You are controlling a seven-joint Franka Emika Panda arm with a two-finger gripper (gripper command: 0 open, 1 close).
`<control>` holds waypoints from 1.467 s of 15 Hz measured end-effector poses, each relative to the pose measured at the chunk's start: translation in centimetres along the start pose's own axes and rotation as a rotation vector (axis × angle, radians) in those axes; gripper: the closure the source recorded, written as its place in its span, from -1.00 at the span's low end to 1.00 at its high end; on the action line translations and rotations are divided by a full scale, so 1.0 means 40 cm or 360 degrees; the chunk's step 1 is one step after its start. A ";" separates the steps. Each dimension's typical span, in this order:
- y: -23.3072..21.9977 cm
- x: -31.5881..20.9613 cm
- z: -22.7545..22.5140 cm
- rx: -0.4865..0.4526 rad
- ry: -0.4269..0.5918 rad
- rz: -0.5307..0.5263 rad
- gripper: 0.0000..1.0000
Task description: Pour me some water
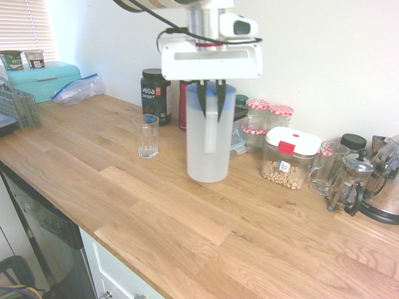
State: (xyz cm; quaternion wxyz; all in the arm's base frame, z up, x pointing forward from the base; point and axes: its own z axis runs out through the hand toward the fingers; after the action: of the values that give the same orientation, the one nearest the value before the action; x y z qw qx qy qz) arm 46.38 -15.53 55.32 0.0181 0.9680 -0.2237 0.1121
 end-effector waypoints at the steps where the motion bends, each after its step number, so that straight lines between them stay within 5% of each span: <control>1: 0.034 0.008 0.011 0.0022 0.0057 0.0070 1.00; 9: 0.133 0.003 0.128 0.0045 0.0049 0.0323 1.00; 10: 0.138 0.002 0.130 0.0043 0.0044 0.0348 -1.00; 22: 0.109 -0.003 0.154 0.0032 -0.0007 0.0379 -1.00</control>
State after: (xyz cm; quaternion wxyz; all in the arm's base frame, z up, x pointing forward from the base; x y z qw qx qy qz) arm 45.66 -19.92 49.23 -0.0055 0.9350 -0.3360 0.1136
